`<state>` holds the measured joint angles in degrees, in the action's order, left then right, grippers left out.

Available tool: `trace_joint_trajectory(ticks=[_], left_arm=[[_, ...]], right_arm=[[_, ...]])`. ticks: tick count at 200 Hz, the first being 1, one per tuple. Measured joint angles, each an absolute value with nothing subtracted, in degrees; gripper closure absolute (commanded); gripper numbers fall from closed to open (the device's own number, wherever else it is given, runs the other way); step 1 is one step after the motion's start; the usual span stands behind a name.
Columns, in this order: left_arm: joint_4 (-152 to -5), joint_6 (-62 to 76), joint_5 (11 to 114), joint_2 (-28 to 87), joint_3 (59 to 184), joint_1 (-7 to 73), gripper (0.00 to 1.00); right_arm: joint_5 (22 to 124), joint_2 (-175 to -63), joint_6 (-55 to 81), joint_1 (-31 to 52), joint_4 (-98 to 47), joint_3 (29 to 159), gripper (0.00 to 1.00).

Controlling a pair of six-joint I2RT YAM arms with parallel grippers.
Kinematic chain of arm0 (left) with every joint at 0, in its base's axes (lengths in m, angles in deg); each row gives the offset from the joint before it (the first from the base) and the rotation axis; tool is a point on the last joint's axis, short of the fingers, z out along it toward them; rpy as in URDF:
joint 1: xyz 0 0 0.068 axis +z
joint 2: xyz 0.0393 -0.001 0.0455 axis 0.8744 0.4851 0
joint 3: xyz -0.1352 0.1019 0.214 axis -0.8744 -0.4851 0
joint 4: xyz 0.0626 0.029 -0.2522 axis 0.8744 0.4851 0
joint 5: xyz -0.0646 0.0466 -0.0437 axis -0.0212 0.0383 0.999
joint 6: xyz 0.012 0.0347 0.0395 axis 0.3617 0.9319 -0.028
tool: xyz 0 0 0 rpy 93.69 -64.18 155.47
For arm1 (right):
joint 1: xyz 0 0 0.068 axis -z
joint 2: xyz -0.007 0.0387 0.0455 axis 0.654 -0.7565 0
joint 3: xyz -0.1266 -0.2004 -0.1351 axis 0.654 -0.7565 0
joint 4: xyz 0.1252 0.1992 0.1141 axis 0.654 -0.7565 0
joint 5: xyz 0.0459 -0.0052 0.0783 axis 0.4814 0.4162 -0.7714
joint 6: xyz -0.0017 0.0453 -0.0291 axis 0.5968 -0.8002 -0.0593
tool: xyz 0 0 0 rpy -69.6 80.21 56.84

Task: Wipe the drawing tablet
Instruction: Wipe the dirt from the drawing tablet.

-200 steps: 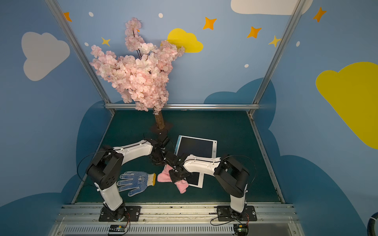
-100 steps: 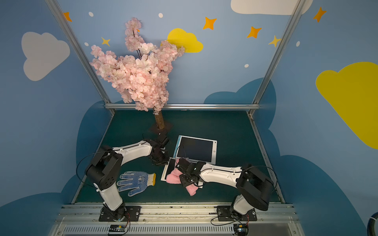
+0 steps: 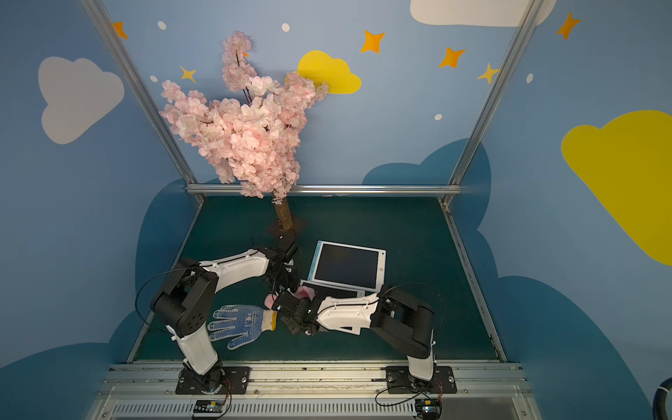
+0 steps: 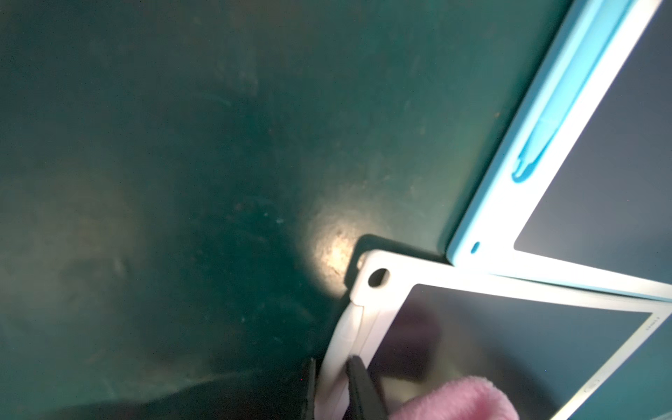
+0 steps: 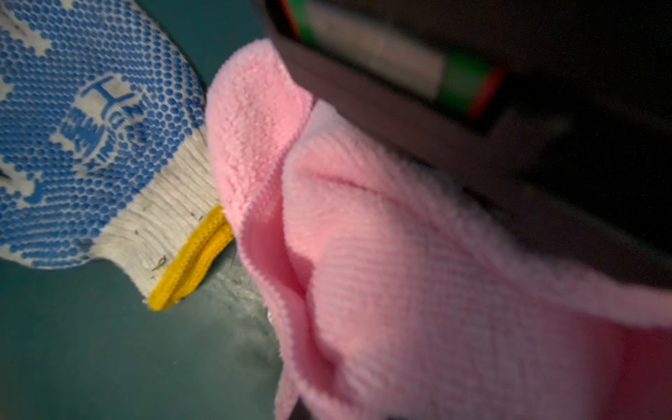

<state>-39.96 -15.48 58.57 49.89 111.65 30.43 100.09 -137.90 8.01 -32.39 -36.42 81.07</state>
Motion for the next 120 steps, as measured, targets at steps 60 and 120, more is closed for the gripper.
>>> trace_joint_trajectory(ticks=[60,120], left_arm=[[-39.9,-15.4,58.3,50.0,111.8,30.0,0.81],[-38.9,-15.4,58.2,50.7,112.9,30.0,0.81]], right_arm=[[102.5,-133.1,8.2,-31.3,-31.6,73.4,1.00],[103.3,-127.5,8.7,-32.4,-32.0,67.0,1.00]])
